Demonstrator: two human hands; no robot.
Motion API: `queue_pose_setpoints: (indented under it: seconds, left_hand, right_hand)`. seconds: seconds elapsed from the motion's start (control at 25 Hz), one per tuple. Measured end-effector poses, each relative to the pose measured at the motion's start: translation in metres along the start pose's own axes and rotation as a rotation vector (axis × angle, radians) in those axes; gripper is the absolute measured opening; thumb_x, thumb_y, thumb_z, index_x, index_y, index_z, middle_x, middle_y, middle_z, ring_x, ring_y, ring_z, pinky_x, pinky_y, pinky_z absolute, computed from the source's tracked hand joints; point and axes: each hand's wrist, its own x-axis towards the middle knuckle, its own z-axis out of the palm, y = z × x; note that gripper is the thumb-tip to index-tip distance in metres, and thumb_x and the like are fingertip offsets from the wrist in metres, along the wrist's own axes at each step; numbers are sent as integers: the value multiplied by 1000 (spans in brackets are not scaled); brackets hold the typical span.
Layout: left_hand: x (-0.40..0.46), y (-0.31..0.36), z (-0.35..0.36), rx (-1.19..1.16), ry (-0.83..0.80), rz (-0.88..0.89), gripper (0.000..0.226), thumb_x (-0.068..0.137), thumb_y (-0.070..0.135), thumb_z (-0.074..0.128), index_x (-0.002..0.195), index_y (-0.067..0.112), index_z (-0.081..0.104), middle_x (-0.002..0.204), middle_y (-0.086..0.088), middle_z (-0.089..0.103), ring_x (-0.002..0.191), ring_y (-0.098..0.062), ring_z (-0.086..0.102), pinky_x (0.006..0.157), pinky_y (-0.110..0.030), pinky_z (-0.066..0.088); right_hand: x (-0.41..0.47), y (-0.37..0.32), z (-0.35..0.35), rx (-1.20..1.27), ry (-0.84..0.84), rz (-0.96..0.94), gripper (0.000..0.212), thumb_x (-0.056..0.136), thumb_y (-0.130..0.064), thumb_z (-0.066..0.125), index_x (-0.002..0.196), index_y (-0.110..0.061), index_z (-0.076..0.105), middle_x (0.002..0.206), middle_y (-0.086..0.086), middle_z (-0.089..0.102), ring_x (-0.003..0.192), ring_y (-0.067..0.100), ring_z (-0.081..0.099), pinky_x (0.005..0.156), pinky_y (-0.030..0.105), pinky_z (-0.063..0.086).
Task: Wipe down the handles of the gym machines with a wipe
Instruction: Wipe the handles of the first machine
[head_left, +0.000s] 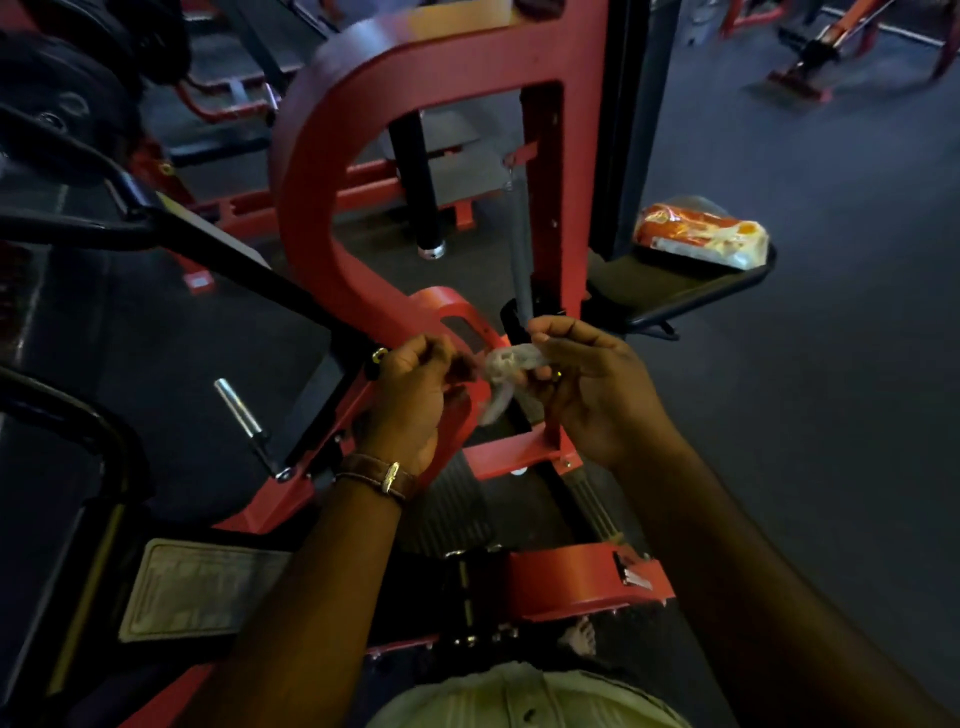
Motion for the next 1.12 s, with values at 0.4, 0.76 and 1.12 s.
queue_pose_setpoints:
  seconds: [0.4, 0.76, 1.12]
  left_hand:
    - [26, -4, 56, -76, -102, -51, 26, 73, 13, 74, 89, -2, 59, 83, -16, 64, 75, -24, 65, 65, -30, 54]
    - [45, 9, 42, -182, 74, -133, 17, 96, 9, 57, 81, 4, 64, 64, -2, 69, 58, -11, 67, 53, -25, 55]
    - [121, 35, 19, -179, 265, -134, 9, 100, 23, 56, 104, 16, 61, 90, -2, 67, 72, -14, 62, 55, -22, 49]
  right_hand:
    - [64, -28, -40, -277, -101, -2, 24, 84, -14, 74, 104, -3, 67, 89, 11, 72, 78, 25, 71, 63, 30, 56]
    - [94, -15, -27, -105, -131, 295, 23, 99, -1, 47, 104, 5, 68, 94, 22, 72, 82, 32, 70, 71, 38, 60]
    - [149, -21, 32, -179, 40, 195, 4, 91, -3, 61, 91, -3, 65, 78, 12, 65, 66, 22, 66, 57, 31, 57]
